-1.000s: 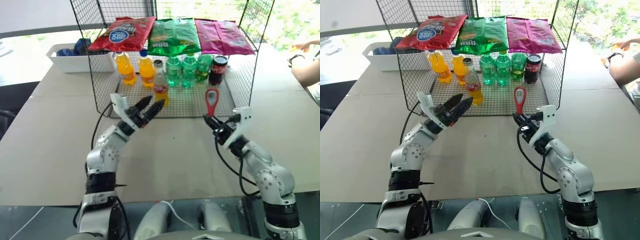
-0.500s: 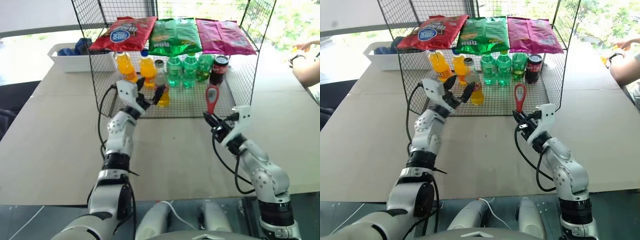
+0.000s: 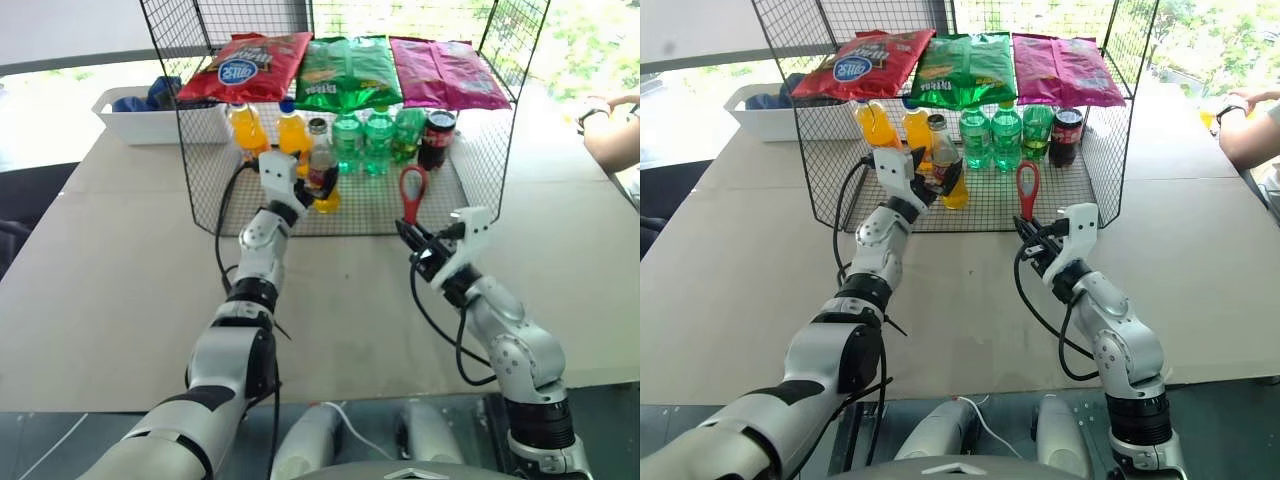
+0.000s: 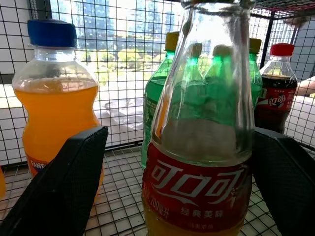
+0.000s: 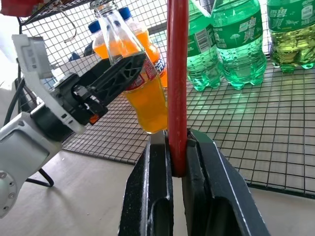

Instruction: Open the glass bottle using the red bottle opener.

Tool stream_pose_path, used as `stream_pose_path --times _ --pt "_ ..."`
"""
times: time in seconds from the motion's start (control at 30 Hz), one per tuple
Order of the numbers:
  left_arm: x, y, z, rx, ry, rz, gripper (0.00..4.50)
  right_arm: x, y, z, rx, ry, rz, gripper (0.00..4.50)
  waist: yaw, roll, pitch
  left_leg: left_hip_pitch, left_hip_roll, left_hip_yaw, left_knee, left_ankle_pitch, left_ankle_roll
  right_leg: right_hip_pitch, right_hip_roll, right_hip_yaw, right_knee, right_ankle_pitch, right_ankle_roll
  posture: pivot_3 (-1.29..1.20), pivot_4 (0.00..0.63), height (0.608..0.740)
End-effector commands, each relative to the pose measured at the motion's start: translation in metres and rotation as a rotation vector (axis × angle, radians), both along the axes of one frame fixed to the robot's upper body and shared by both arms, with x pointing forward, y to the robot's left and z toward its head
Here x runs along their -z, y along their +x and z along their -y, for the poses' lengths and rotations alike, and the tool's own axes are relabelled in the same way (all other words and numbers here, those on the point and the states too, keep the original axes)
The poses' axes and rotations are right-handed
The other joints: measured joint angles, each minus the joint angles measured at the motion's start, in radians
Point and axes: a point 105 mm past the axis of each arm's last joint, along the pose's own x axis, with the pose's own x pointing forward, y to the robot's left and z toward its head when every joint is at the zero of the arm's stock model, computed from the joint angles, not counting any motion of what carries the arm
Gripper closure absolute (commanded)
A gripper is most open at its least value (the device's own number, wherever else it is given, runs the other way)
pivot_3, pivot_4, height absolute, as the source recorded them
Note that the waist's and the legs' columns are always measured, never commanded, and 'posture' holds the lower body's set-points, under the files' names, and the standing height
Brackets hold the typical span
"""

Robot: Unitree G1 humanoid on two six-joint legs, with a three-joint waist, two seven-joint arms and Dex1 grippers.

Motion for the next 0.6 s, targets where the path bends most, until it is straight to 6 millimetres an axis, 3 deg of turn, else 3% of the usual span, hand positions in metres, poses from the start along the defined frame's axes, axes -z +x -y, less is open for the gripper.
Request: stream_pose_path --times 0.03,0.37,0.47,0.53,0.6 --pt "-0.0097 0.005 0.0084 -0.006 0.025 0.02 0.05 -0.0189 -0.0033 0.0009 0.01 0.018 0.08 4.5 0.0 0.0 0.0 0.0 0.0 0.0 0.0 0.0 0.0 0.0 0.0 0.0 0.0 0.0 0.0 0.0 0.15 0.74" --pt "-0.0089 0.0125 0.017 -0.02 0.084 -0.021 0.05 -0.0203 -0.0036 0.0052 0.027 0.004 0.088 4.5 -0.002 0.0 0.0 0.0 0.0 0.0 0.0 0.0 0.0 0.0 0.0 0.0 0.0 0.0 0.0 0.0 0.15 0.74" --pt "-0.0078 0.0128 0.0161 -0.024 0.097 -0.024 0.92 -0.0193 -0.0043 0.004 0.026 0.004 0.086 4.5 -0.002 0.0 0.0 0.0 0.0 0.0 0.0 0.0 0.0 0.0 0.0 0.0 0.0 0.0 0.0 0.0 0.15 0.74" --pt "-0.0065 0.0126 0.0153 -0.025 0.114 -0.024 1.76 -0.0189 -0.0043 0.0031 0.024 0.005 0.084 4.5 -0.002 0.0 0.0 0.0 0.0 0.0 0.0 0.0 0.0 0.0 0.0 0.0 0.0 0.0 0.0 0.0 0.15 0.74" --pt "-0.0056 0.0122 0.014 -0.028 0.117 -0.023 1.71 -0.0187 -0.0043 0.0028 0.023 0.004 0.083 4.5 -0.002 0.0 0.0 0.0 0.0 0.0 0.0 0.0 0.0 0.0 0.0 0.0 0.001 0.0 0.0 0.0 0.15 0.74"
